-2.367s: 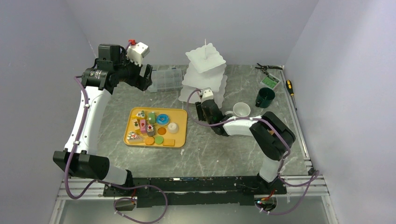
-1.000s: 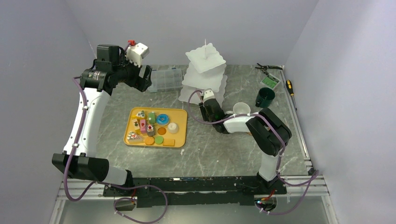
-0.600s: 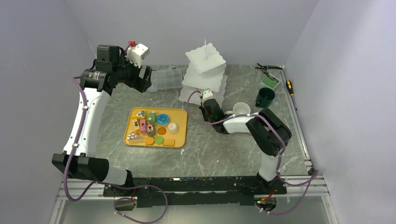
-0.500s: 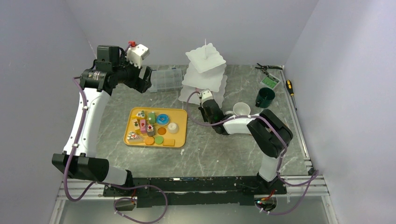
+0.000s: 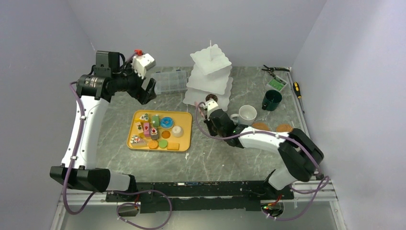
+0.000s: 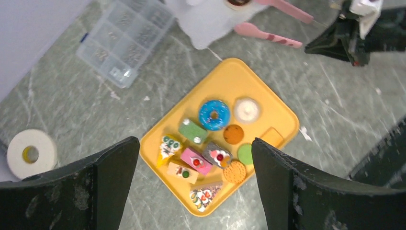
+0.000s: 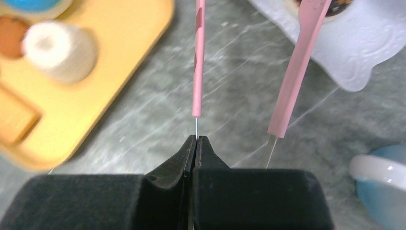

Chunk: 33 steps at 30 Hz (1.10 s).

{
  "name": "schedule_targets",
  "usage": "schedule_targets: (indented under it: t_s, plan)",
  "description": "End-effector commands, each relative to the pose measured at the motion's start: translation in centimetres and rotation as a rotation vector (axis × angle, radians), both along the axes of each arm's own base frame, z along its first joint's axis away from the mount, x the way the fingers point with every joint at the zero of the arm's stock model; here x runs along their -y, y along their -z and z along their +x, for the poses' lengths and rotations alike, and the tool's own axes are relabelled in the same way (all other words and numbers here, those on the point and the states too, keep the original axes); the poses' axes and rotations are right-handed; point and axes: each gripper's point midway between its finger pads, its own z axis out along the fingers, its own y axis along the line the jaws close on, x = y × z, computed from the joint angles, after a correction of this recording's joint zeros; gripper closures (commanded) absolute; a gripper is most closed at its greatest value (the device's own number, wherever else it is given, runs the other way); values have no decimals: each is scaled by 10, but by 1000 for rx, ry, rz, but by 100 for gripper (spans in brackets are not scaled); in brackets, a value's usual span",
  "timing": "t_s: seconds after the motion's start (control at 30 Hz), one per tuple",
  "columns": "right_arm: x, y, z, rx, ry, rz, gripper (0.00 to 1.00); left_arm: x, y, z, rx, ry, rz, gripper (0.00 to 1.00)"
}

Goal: Serve the afternoon tea
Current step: Pick up the clamp from the desert table.

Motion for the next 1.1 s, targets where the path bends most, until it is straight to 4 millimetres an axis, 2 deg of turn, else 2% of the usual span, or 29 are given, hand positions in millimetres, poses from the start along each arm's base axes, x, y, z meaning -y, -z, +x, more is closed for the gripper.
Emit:
schedule_targets:
  t_s: [0.0,0.1,0.27,0.43,0.6,0.73,0.9,1.07]
  plan:
    - [-11,-24,-47,-80,-153,43,100,26,-9,-58,24,319,-24,7]
    - [-19,-59,-69,-91,-260,79,100,36,-8,-84,70,483,-20,7]
    - [-43,-131,-97,-87,-444,169,100,53,-11,-114,207,699,-24,6]
    - [-66,-170,-122,-125,-634,149,100,74,-2,-139,229,865,49,6]
    - [-75,-183,-136,-154,-760,73,100,82,8,-147,242,949,158,6]
    - [-80,-193,-141,-159,-812,48,100,78,19,-149,230,983,244,6]
    - [-83,-208,-148,-136,-859,51,100,69,35,-152,150,979,295,12]
    - [-89,-218,-150,-123,-884,60,100,71,39,-142,134,923,301,15]
